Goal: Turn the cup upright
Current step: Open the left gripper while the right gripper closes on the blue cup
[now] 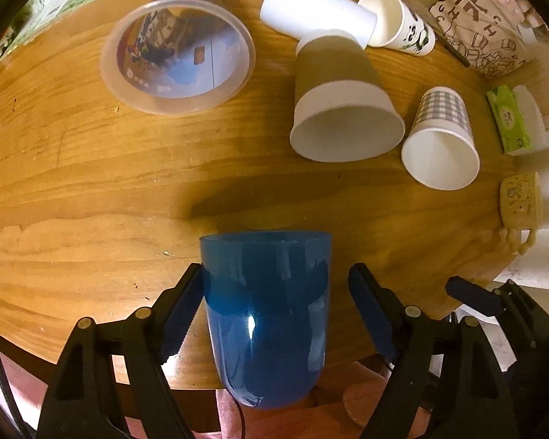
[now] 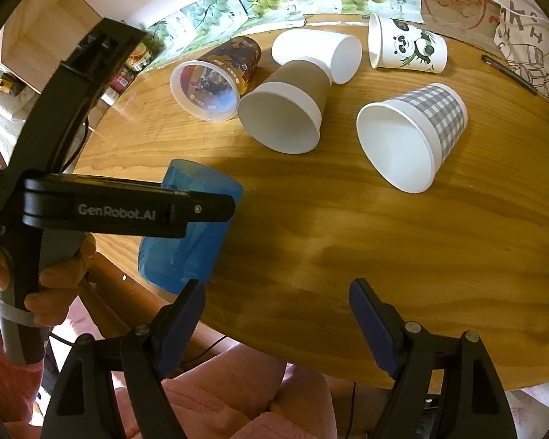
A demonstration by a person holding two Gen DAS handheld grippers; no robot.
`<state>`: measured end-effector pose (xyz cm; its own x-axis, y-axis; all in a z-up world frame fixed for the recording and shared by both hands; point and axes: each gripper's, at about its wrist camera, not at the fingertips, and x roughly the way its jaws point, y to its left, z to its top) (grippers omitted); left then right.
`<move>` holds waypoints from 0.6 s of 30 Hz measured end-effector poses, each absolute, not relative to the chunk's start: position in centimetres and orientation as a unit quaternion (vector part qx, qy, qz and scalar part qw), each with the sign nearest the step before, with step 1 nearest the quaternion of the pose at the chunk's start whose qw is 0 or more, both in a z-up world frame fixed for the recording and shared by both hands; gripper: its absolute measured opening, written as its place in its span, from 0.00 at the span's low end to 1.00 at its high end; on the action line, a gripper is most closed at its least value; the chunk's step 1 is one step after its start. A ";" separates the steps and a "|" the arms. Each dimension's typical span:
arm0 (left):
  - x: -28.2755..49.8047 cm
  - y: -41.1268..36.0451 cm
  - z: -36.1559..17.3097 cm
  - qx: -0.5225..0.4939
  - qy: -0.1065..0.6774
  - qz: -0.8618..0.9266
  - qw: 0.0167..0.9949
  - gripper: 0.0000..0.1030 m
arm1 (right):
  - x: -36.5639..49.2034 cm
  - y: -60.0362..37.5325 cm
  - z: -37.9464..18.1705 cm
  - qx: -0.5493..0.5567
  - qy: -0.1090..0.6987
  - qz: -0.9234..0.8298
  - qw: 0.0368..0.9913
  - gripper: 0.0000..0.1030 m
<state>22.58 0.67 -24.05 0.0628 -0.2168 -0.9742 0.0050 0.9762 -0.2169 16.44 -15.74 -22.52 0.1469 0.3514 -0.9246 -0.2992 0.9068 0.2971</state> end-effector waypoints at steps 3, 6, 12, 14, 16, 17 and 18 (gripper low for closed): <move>22.1 1.2 -23.5 -0.083 0.672 -0.083 0.731 0.80 | 16.5 -15.5 -22.6 0.022 0.617 0.217 0.756 0.79; 21.8 2.5 -22.7 -0.100 0.663 -0.091 0.736 0.80 | 16.5 -15.2 -22.6 0.023 0.617 0.218 0.756 0.79; 20.9 4.2 -20.5 -0.124 0.627 -0.109 0.761 0.80 | 16.5 -14.6 -22.5 0.026 0.617 0.220 0.756 0.79; 20.7 5.0 -19.7 -0.135 0.607 -0.113 0.775 0.80 | 16.6 -14.3 -22.5 0.028 0.615 0.221 0.756 0.79; 20.3 5.7 -18.8 -0.143 0.588 -0.114 0.788 0.80 | 16.6 -14.0 -22.4 0.030 0.614 0.223 0.756 0.79; 20.1 6.1 -18.3 -0.146 0.576 -0.113 0.796 0.80 | 16.6 -13.7 -22.4 0.031 0.613 0.223 0.757 0.79; 20.1 6.3 -18.0 -0.146 0.567 -0.110 0.803 0.80 | 16.7 -13.5 -22.4 0.033 0.611 0.224 0.758 0.79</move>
<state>20.07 6.32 -17.96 0.3322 -0.3427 -0.8788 0.0112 0.9330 -0.3596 16.65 -13.49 -22.40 0.1517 0.3803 -0.9123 -0.3001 0.8972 0.3241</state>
